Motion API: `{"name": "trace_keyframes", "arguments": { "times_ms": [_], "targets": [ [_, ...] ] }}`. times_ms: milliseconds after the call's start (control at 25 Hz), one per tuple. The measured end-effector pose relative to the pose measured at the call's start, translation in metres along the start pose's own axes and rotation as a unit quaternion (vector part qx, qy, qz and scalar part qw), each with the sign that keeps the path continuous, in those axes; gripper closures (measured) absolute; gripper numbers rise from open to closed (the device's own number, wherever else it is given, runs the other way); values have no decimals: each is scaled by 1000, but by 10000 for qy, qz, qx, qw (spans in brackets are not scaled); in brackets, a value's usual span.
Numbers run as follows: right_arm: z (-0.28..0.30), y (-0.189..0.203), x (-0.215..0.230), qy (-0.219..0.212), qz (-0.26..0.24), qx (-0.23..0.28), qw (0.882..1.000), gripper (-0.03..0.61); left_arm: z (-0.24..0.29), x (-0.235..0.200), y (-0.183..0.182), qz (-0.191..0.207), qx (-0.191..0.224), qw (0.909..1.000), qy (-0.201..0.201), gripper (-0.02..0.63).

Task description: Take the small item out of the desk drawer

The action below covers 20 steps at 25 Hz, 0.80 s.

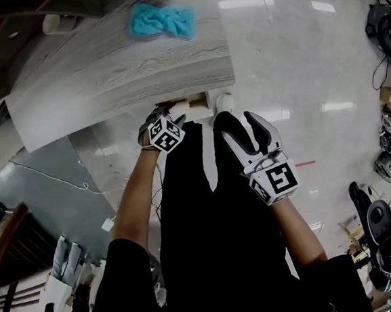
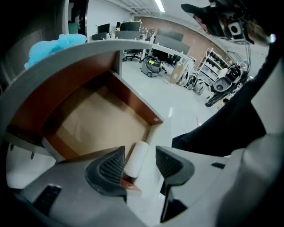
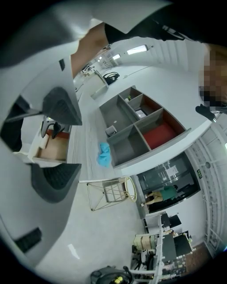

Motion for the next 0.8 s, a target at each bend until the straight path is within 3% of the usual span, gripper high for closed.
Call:
{"name": "trace_keyframes", "arguments": {
  "times_ms": [440, 800],
  "targets": [
    [1, 19, 31, 213, 253, -123, 9994, 325, 39, 1, 1, 906, -973, 9911, 57, 422],
    [-5, 29, 35, 278, 426, -98, 9987, 324, 52, 5, -18, 1268, -1157, 9852, 12, 422]
  ]
}}
Point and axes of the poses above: the fingertips, and each gripper's own axes: z forward along the fingers, x to its right, y out of its underside, the point moved 6 cm from there along -z, backward along the fingers, and after that the axes turned 3 degrees about -z, right-handed, at the moved point
